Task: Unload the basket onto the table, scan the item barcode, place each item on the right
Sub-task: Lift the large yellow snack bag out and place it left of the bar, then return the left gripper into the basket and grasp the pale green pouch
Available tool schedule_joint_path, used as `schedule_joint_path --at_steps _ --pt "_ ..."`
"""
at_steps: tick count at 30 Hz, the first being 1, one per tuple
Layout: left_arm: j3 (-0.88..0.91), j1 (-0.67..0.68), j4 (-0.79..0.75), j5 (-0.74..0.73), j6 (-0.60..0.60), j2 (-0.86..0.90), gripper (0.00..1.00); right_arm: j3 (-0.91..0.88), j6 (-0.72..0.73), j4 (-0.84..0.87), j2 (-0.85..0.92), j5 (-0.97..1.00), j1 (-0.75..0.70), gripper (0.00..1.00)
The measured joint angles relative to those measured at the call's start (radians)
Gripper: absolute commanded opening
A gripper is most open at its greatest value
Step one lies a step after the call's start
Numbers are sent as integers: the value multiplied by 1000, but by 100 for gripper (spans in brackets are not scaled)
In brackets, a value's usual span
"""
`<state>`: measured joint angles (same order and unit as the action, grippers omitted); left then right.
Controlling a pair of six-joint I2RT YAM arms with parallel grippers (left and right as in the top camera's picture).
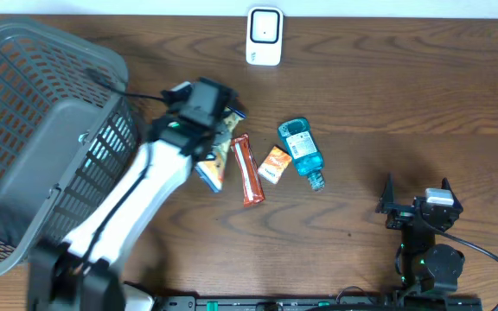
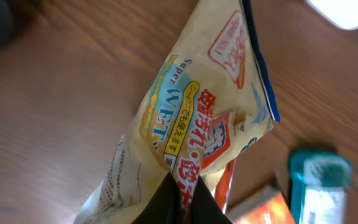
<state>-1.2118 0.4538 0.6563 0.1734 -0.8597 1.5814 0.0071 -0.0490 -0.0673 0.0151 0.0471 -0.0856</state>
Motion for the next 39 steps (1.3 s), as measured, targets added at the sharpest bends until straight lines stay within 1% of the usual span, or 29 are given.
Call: schedule_joint_path --at_steps 4,8,11,15,16,17,18,19,20,21,25,28,33,36,39 --pt "0 42 -46 34 -93 128 7 0 0 0 0 0 0 99" --pt "0 63 -60 50 -172 203 7 0 0 0 0 0 0 99" --pt "0 81 -85 60 -213 230 8 0 0 0 0 0 0 99" --pt "0 123 -121 72 -237 240 7 0 0 0 0 0 0 99" --pt "0 133 -130 72 -240 240 10 0 0 0 0 0 0 99" --pt "0 145 -139 72 -241 241 27 0 0 0 0 0 0 99" --pt "0 157 -146 72 -236 241 54 0 0 0 0 0 0 99" --pt "0 166 -150 72 -238 241 78 0 0 0 0 0 0 99" --pt "0 173 -154 72 -234 241 95 0 0 0 0 0 0 99" --pt "0 178 -155 71 -224 240 98 0 0 0 0 0 0 99" --pt "-2 175 -145 68 -139 218 98 0 0 0 0 0 0 99" --pt "-14 166 -129 68 -52 143 98 0 0 0 0 0 0 99" --pt "-62 98 -116 65 103 -117 98 0 0 0 0 0 0 99" --pt "-89 21 -118 67 185 -285 98 0 0 0 0 0 0 99" --pt "-101 -98 -109 72 265 -451 98 0 0 0 0 0 0 99"
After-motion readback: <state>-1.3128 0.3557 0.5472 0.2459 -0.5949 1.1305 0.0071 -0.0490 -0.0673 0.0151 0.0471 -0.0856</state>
